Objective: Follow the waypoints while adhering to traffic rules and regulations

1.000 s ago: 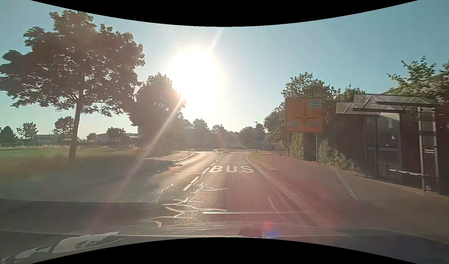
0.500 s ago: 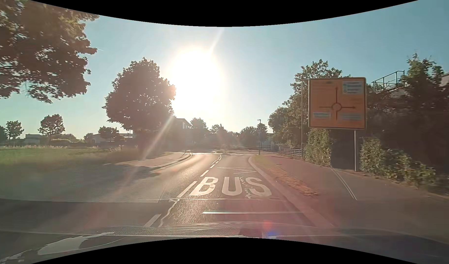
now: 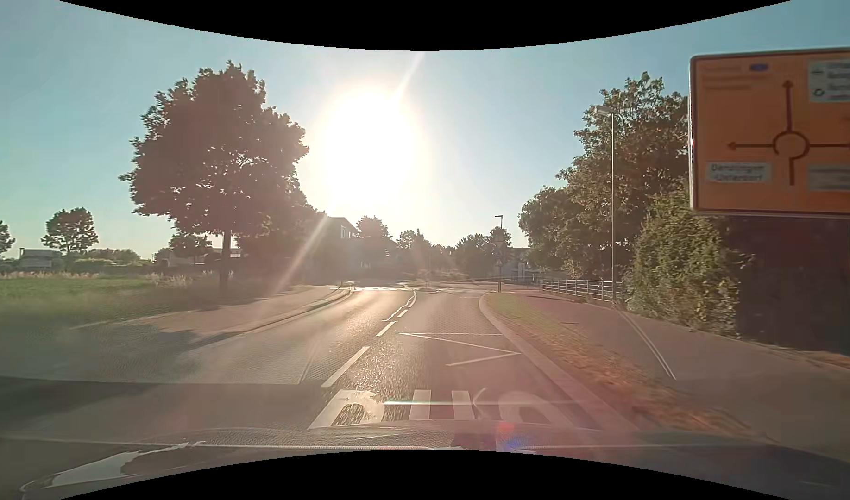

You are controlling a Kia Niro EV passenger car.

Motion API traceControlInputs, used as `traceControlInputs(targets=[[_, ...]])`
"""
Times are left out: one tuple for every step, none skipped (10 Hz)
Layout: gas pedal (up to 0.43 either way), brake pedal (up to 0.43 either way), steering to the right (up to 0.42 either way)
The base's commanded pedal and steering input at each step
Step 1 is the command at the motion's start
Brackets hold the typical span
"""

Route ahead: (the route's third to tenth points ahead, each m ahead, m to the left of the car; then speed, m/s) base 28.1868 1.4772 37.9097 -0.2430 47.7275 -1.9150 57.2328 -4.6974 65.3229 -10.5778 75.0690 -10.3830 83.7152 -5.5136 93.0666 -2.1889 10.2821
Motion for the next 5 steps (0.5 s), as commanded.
traceControlInputs(targets=[[0.000,0.146,0.001],[0.000,0.159,0.001],[0.000,0.183,0.001],[0.000,0.195,0.001],[0.000,0.195,0.001]])
